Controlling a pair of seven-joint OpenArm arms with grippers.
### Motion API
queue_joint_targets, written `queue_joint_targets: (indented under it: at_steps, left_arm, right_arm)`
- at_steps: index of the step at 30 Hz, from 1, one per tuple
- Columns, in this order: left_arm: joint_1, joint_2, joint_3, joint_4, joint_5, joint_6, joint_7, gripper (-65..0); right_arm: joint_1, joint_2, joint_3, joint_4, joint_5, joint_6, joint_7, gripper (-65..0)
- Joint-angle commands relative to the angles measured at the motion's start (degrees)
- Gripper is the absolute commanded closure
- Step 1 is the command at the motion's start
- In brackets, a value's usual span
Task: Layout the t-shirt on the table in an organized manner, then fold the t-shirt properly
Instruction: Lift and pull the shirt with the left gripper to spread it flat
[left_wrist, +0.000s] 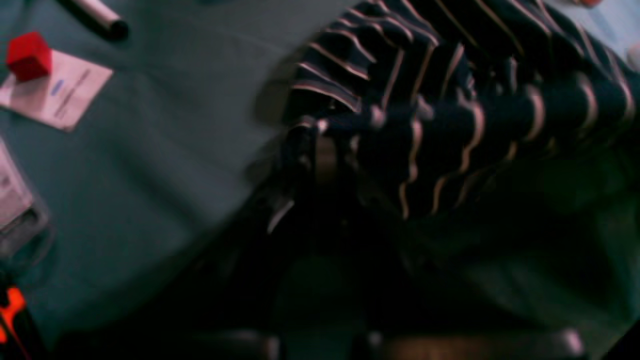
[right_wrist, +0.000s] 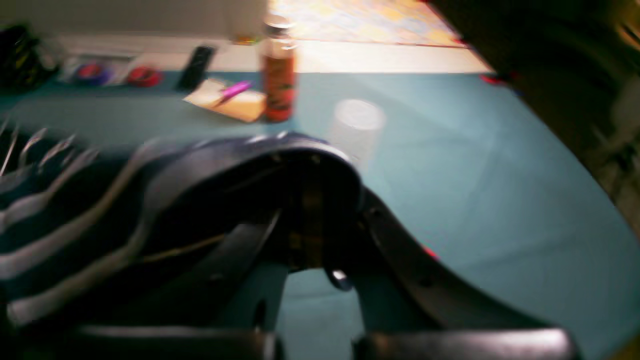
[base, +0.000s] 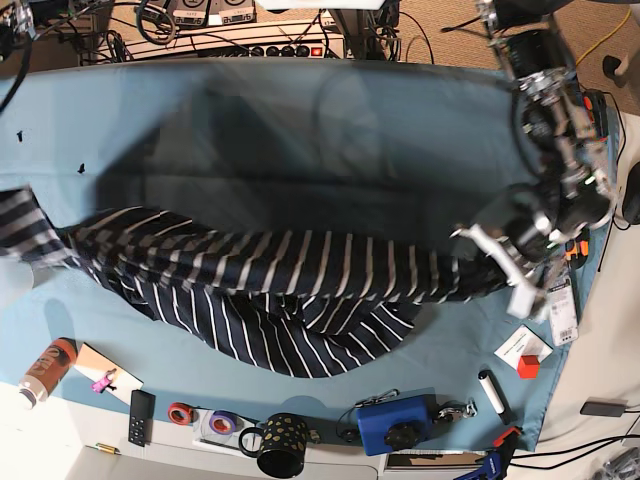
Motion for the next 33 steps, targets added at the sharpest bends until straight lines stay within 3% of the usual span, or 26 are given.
queue_joint_targets:
  at_steps: [1, 5, 8, 11, 16, 23, 33]
  left_arm:
    - [-0.1, -1.0, -0.3, 0.9, -3.9, -2.0, -0.1, 0.0]
    - [3.7, -3.1, -0.6, 2.0, -10.3, -4.9, 4.1, 0.0]
    - [7.2, -3.1, -0.6, 5.4, -10.6, -4.9, 4.1, 0.0]
    - [11.3, -3.0, -0.6, 10.3, -10.6, -5.4, 4.1, 0.0]
    - [18.4, -3.0, -0.6, 16.6, -9.1, -5.6, 3.9, 0.0]
    - [24.9, -3.1, -0.6, 17.6, -5.5, -3.5, 3.9, 0.0]
    - [32.6, -3.1, -0.6, 17.6, -5.0, -3.5, 4.8, 0.0]
  right_arm:
    - [0.6, 1.5, -2.3, 0.7, 1.5, 1.3, 1.8, 0.0]
    - [1.3, 1.0, -11.7, 0.7, 2.4, 2.1, 1.7, 0.0]
    - [2.4, -1.7, -12.9, 0.8, 3.2, 2.1, 1.6, 0.0]
    - [2.7, -5.4, -9.8, 0.8, 6.5, 1.9, 0.6, 0.0]
    - [1.7, -9.0, 1.1, 0.8, 14.0, 1.9, -8.6, 0.0]
    - [-7.9, -7.9, 16.1, 0.8, 18.1, 0.4, -11.7, 0.0]
    - [-15.9, -7.8, 17.8, 0.8, 19.9, 1.7, -14.5, 0.0]
